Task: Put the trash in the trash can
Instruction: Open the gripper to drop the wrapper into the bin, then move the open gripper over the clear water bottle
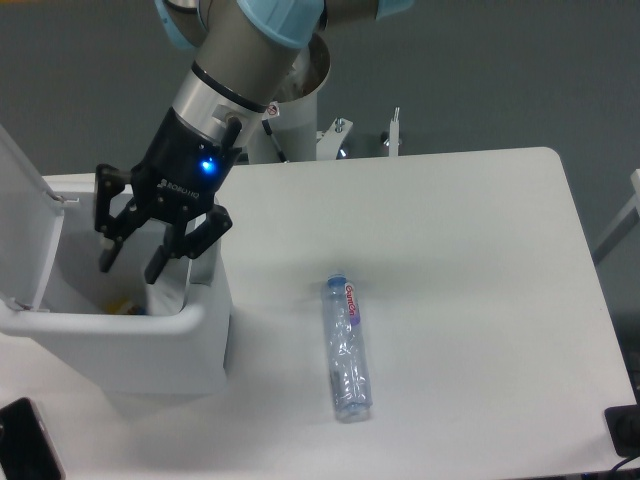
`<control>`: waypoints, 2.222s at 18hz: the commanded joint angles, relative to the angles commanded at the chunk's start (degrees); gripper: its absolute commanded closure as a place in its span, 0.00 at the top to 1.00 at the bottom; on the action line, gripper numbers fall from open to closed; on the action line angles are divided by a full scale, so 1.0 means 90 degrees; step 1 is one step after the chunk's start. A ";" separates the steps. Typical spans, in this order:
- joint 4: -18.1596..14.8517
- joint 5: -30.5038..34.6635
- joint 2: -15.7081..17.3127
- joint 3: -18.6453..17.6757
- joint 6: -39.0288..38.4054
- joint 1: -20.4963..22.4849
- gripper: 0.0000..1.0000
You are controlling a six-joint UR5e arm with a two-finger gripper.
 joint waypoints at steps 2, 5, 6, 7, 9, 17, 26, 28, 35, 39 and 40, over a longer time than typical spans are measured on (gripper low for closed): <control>0.0000 0.0000 0.0020 0.0097 0.0000 0.0155 1.00; 0.0029 0.0000 -0.0039 0.0614 -0.0029 0.0925 1.00; 0.0029 0.0000 -0.0029 0.0625 -0.0058 0.1141 1.00; 0.0039 0.0000 0.0009 0.0606 -0.0049 0.1433 1.00; 0.0029 0.0000 0.0020 0.0605 -0.0078 0.1942 1.00; 0.0000 0.1345 -0.0039 0.0567 0.1218 0.2764 1.00; 0.0059 0.2616 -0.0926 0.0732 0.1719 0.2130 1.00; 0.0078 0.2928 -0.1151 0.0781 0.1719 0.1896 1.00; 0.0098 0.3544 -0.2332 0.0762 0.2108 0.1193 1.00; 0.0107 0.3623 -0.2890 0.0723 0.2305 0.0772 1.00; 0.0107 0.3623 -0.2929 0.0732 0.2411 0.0714 1.00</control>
